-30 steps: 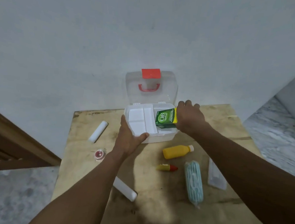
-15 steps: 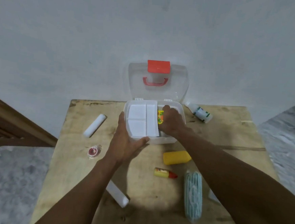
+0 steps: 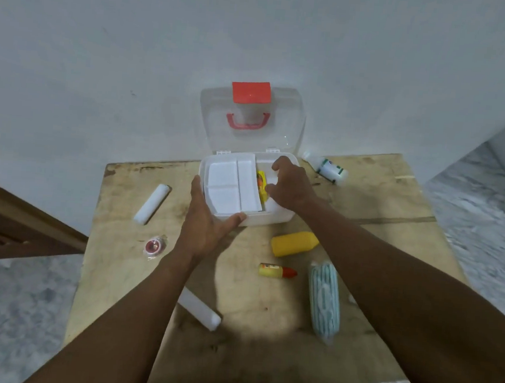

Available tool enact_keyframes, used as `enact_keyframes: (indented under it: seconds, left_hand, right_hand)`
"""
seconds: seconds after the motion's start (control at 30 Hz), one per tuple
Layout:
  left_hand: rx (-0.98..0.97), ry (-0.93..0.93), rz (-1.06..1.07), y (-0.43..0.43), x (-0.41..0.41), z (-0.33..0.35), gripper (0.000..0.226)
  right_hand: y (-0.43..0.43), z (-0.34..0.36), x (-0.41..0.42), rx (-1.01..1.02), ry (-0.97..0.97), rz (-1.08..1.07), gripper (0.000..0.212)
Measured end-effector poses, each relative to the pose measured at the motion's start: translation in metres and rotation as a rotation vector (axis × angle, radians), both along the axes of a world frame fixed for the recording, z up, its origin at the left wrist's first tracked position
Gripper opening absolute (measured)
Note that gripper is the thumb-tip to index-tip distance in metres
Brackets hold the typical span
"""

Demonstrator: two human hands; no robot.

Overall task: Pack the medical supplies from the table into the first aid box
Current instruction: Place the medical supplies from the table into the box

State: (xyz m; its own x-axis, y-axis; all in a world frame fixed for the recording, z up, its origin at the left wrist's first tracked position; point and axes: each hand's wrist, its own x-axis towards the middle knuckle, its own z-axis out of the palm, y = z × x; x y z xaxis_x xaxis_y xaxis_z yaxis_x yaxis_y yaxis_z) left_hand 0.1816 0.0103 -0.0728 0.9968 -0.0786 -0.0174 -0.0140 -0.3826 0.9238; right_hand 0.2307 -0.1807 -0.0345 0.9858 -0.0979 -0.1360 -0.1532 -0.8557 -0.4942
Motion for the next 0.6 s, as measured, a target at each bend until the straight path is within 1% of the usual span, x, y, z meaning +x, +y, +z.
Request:
enact_keyframes:
  seconds: [0.13, 0.23, 0.3, 0.37, 0.43, 0.5, 0.6]
  left_hand:
    - [0.028, -0.016, -0.005, 0.0, -0.001, 0.0, 0.104]
    - [0.047, -0.021, -0.007, 0.001, -0.004, 0.0, 0.103]
    - [0.051, -0.005, 0.003, 0.001, -0.005, 0.0, 0.106]
    - [0.064, 0.017, 0.02, 0.0, -0.005, -0.001, 0.11]
    - [0.076, 0.034, 0.025, 0.0, -0.006, -0.001, 0.113]
    - [0.086, 0.053, 0.026, -0.001, -0.006, -0.001, 0.115]
    - [0.105, 0.074, 0.024, -0.001, -0.006, -0.001, 0.117]
  right_hand:
    - [-0.008, 0.019, -0.044, 0.068, -0.206, -0.193, 0.032]
    - [-0.018, 0.026, -0.085, 0.031, -0.243, -0.286, 0.026]
    - [-0.029, 0.022, -0.109, -0.057, -0.128, -0.298, 0.027]
    - [-0.039, 0.011, -0.129, -0.134, 0.063, -0.276, 0.032]
    - [-0.046, 0.002, -0.147, -0.159, 0.191, -0.266, 0.038]
    - [-0.049, -0.003, -0.162, -0.15, 0.261, -0.255, 0.045]
    - [-0.048, -0.009, -0.175, -0.142, 0.317, -0.218, 0.057]
